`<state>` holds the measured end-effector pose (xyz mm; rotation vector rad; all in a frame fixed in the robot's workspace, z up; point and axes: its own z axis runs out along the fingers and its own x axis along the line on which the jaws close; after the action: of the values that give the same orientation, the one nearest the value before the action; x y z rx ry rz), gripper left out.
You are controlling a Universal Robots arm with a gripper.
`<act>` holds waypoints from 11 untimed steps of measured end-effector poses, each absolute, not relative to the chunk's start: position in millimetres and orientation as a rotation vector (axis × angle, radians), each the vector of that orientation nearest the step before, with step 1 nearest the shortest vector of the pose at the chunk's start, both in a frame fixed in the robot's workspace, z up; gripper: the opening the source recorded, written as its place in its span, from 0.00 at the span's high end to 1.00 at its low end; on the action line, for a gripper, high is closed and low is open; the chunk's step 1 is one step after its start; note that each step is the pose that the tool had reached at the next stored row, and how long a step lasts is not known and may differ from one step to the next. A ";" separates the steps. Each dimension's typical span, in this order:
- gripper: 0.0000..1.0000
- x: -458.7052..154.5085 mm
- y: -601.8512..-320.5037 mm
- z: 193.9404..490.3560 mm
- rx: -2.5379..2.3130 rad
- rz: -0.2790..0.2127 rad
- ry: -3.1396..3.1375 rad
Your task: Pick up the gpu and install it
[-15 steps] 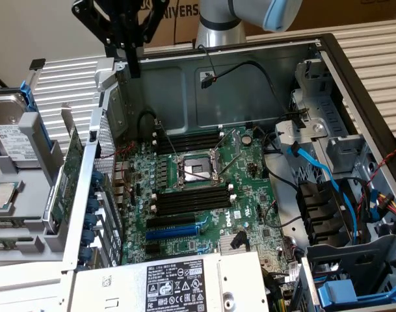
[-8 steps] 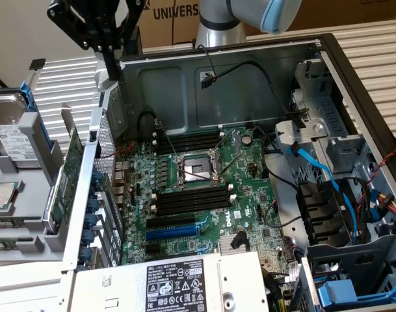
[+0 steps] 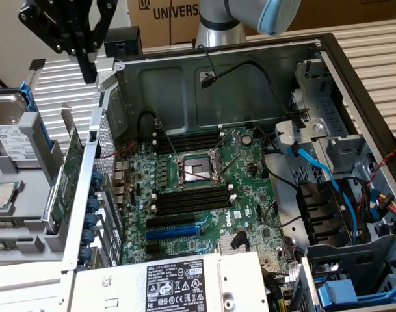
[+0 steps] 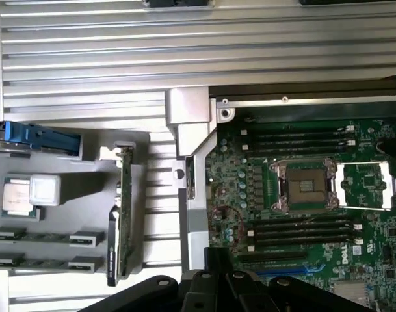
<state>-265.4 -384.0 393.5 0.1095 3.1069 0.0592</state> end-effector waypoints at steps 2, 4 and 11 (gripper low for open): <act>0.89 -274.5 -384.0 393.5 0.110 0.059 3.106; 0.89 -283.2 -384.0 393.5 0.109 0.059 3.106; 0.89 -315.4 -384.0 393.5 0.109 0.060 3.106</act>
<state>-315.4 -384.0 393.5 0.1094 3.1056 0.0596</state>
